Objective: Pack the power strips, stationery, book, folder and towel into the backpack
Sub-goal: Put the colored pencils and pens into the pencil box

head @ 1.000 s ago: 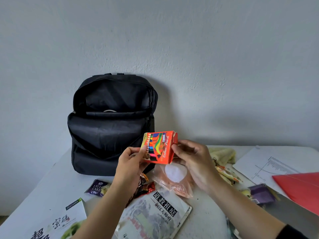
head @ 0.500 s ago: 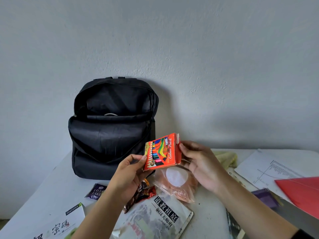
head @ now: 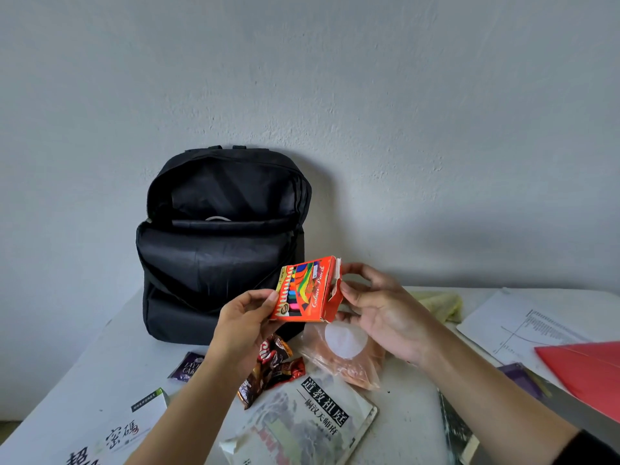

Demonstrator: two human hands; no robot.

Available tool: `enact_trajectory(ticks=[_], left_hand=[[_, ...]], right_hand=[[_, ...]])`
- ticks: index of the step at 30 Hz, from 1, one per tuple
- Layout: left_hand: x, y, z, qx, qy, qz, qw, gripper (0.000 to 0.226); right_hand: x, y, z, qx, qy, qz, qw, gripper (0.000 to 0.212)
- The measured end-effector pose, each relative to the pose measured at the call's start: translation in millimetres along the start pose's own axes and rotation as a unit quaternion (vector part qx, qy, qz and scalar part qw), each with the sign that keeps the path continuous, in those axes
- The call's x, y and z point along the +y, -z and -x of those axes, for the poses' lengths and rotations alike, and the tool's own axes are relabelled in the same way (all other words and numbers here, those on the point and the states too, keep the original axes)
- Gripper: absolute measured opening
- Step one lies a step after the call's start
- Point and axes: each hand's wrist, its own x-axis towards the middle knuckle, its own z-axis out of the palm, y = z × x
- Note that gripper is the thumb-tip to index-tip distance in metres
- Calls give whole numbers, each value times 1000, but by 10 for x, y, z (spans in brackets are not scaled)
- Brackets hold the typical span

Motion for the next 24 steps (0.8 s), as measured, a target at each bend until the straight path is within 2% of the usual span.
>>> enact_trajectory(ticks=[4,8,12,16,18,21,24], left_hand=[[23,-28,11,-19,19,32,999,19],[42,-26,20,-27,22,19,999,20],[21,-19,14,-23,8,3,1000,19],[-1,18,6,-42,25,20,999,22],[-17,37,-2,-44,33,26,998,23],[-19,66,-27,-29,18,20,999,22],[-6,71,-25,-22,-7,-3,1000,23]], right_hand=[[-7,11,-19,42,51,62,996,29],[-11,9,-26,39,68,88,993,28],[39,-8,-52,34,5,-45,998,32],[70,24,-43,12,-44,-159,986,37],[51,19,-46,18,-39,-138,989,34],[17,-8,-61,42,3,-43,998,25],[46,16,-61,57,46,59,996,29]])
